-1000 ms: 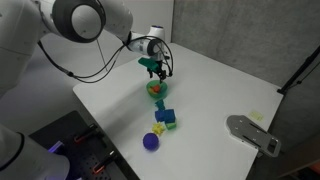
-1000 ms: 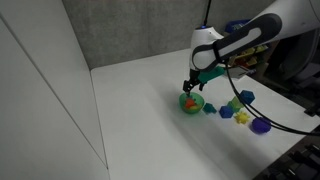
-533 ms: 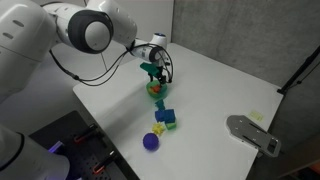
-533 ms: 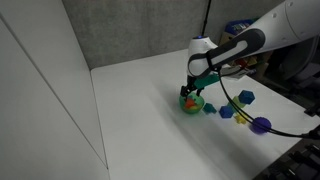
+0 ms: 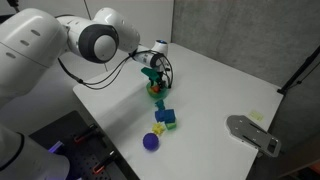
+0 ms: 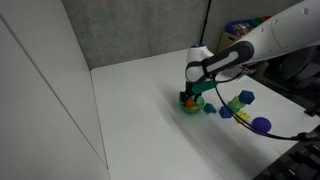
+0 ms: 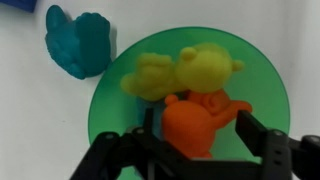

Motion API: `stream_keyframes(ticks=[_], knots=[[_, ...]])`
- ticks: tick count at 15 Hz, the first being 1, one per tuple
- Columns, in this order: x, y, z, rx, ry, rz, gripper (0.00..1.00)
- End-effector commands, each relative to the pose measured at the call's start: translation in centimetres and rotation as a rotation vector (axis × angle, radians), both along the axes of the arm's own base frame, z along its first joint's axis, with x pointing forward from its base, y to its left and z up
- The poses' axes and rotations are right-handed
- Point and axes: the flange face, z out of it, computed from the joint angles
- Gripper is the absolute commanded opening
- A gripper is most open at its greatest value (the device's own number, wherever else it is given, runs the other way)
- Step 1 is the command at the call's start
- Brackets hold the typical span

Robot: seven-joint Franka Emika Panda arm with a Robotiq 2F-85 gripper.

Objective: Remove the orange toy from the green bowl and put it on the table

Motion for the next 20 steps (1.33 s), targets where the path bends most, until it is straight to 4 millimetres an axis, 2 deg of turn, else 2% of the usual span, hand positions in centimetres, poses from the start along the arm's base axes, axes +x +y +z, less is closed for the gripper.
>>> stream_keyframes(ticks=[1, 4, 6, 9, 13, 16, 20], knots=[[1.0, 0.0, 1.3, 0.016, 0.01, -0.003, 0.54], [1.2, -0.1, 3.4, 0.023, 0.013, 0.004, 0.3], [1.1, -0.1, 4.8, 0.039, 0.028, 0.021, 0.21], [0.8, 0.1, 7.2, 0.036, 0.032, 0.041, 0.16], [0.1, 0.8, 10.3, 0.047, 0.033, 0.081, 0.16], [-1.3, 2.4, 12.2, 0.096, 0.047, 0.156, 0.16], [-4.1, 5.1, 13.4, 0.144, 0.1, 0.274, 0.16]])
